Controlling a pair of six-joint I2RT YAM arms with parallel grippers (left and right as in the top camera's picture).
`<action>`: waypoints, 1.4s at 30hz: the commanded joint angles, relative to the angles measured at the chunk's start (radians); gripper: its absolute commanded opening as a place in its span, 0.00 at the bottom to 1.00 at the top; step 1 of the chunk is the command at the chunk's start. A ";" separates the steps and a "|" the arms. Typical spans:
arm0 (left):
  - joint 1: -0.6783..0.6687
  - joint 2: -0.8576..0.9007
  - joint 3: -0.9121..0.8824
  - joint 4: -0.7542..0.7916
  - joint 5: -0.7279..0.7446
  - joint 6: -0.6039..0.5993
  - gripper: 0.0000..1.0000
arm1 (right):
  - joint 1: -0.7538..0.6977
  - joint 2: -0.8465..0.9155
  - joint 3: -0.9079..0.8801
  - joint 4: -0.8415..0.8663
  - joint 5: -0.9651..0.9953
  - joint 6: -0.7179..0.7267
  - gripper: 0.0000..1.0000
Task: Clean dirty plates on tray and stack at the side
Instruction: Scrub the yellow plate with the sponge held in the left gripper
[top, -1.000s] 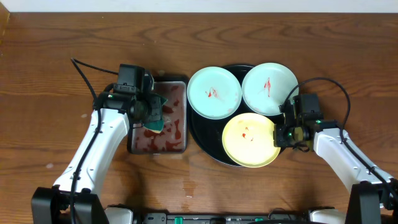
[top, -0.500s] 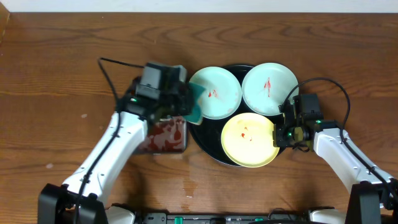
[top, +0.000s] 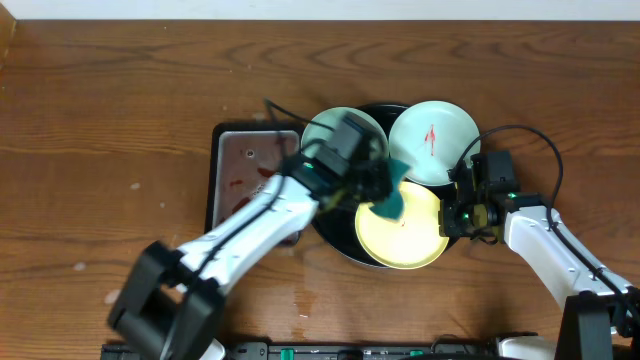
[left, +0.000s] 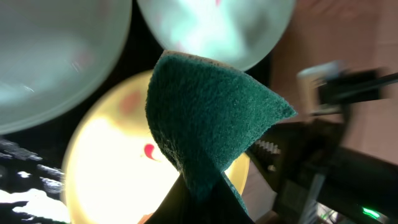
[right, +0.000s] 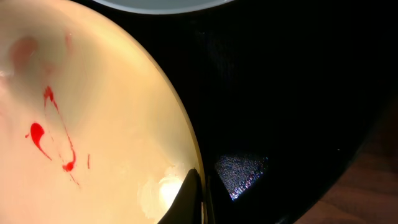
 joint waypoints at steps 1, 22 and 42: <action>-0.050 0.057 0.016 0.039 -0.064 -0.100 0.07 | 0.010 0.007 -0.006 -0.008 0.000 0.008 0.01; -0.118 0.212 0.016 -0.084 -0.341 0.052 0.07 | 0.010 0.007 -0.006 -0.015 0.000 0.008 0.01; -0.171 0.118 0.016 0.040 -0.254 -0.063 0.07 | 0.010 0.007 -0.006 -0.016 0.000 0.008 0.01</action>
